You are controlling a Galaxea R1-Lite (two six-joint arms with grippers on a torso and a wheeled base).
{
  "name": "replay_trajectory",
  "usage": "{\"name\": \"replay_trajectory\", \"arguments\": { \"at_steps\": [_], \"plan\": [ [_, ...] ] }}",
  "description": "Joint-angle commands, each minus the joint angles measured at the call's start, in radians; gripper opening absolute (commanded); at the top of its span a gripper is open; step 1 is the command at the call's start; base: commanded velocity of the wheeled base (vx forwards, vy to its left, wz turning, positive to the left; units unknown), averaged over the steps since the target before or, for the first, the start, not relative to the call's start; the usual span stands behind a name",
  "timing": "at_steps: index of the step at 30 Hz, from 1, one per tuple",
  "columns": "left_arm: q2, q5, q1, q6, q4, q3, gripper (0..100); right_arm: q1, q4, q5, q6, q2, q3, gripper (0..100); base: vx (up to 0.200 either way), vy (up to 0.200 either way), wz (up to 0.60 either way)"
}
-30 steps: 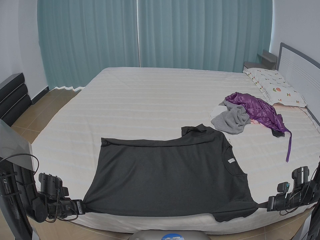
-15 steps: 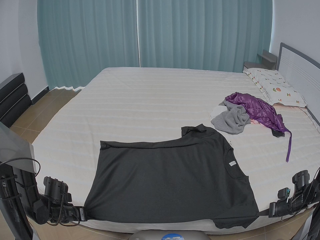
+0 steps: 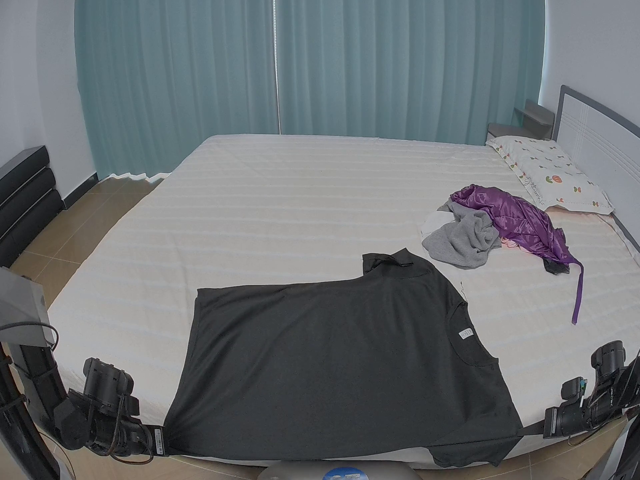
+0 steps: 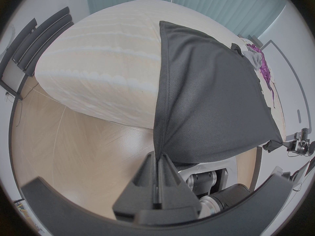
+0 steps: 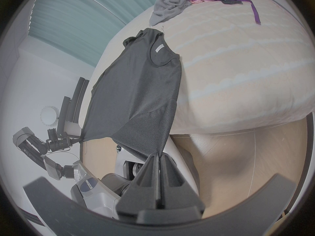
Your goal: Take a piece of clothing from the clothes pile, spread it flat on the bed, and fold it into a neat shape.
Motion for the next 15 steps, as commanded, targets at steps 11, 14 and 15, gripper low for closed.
{"name": "replay_trajectory", "arguments": {
  "at_steps": [11, 14, 15],
  "plan": [
    [-0.101, 0.0, -0.007, -0.011, 0.037, 0.002, 0, 0.005, 0.001, 0.023, 0.005, -0.135, 0.006, 0, 0.0, 0.0, 0.0],
    [-0.098, 0.0, -0.007, -0.074, 0.015, -0.064, 0, 0.014, -0.001, 0.019, 0.017, -0.137, -0.03, 0, 0.0, 0.0, 0.0],
    [-0.098, 0.0, -0.007, -0.095, 0.012, -0.081, 0, 0.017, 0.001, 0.017, 0.025, -0.137, -0.04, 0, 0.0, 0.0, 0.0]
  ]
}}
